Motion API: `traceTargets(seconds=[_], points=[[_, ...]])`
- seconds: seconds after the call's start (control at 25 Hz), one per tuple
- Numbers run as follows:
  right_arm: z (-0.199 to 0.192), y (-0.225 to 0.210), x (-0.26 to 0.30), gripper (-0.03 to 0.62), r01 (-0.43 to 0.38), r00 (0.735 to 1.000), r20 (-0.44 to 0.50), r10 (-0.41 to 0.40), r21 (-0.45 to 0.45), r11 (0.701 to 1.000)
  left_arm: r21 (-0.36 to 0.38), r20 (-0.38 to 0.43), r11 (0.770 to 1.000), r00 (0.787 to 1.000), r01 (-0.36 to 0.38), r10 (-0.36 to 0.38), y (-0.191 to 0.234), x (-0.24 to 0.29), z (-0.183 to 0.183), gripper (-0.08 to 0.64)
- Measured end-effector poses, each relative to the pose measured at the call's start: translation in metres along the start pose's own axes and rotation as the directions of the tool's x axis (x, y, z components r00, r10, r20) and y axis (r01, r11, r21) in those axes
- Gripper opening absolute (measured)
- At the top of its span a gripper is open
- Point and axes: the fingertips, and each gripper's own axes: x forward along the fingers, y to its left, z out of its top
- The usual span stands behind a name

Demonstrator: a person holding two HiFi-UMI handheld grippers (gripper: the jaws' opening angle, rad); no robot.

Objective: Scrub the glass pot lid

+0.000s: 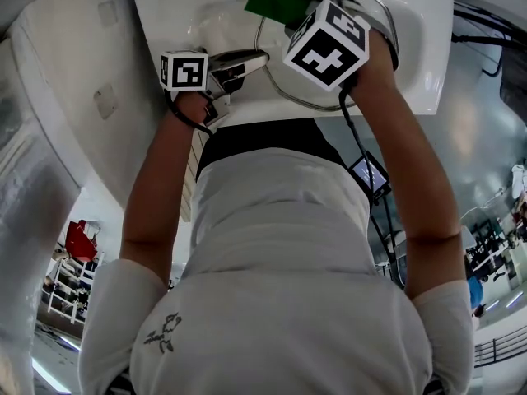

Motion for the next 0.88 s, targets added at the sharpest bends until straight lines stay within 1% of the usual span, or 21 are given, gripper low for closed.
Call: traceTargets(seconds=[0.12,0.2,0.6,0.76,0.88], points=[[-0.004,0.011,-0.002,0.293,0.023,0.999,0.027,-0.025,0.061,0.998,-0.007,0.005,1.0,1.0,0.002,-0.002,0.002,0.0,-0.001,0.082],[-0.007,0.021,-0.003,0.293,0.025,0.999,0.038,-0.028,0.08,0.996,-0.009,0.005,1.0,1.0,0.006,-0.006,0.002,0.0,-0.001,0.081],[-0.03,0.074,-0.012,0.293,0.055,0.995,0.079,-0.064,0.11,0.992,-0.029,0.033,0.999,0.999,0.016,-0.015,0.001,0.0,0.002,0.078],[-0.047,0.09,-0.019,0.291,0.066,0.991,0.103,-0.082,0.155,0.986,-0.027,0.036,1.0,0.999,0.014,-0.013,0.001,0.0,0.002,0.078],[-0.065,0.104,-0.023,0.29,0.072,0.991,0.1,-0.089,0.157,0.985,-0.026,0.039,1.0,0.999,0.014,-0.013,0.002,0.0,0.0,0.078]])
